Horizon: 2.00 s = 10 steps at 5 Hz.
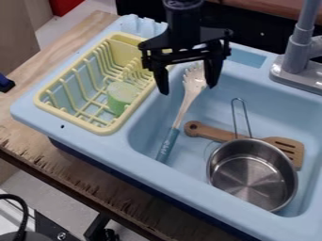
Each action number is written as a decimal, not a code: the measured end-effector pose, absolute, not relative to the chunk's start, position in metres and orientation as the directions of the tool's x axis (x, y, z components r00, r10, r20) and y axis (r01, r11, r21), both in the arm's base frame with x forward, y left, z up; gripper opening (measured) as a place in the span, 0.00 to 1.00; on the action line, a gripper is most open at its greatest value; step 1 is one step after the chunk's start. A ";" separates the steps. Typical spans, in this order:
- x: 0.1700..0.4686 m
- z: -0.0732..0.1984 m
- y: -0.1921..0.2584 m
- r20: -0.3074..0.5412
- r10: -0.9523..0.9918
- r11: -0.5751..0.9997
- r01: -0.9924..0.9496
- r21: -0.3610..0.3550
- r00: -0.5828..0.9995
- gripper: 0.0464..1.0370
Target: Put the blue white object to the top of the sink
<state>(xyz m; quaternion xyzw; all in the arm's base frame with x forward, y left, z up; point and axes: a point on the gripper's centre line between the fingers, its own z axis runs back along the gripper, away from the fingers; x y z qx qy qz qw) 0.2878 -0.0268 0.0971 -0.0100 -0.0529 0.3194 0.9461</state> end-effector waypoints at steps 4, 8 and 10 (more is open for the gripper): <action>0.291 0.080 -0.015 0.150 0.614 0.785 -0.620 -0.006 0.775 0.96; 0.296 0.054 -0.010 0.176 0.613 0.776 -0.629 0.048 0.770 0.96; 0.301 0.049 -0.008 0.195 0.614 0.774 -0.632 0.038 0.764 0.96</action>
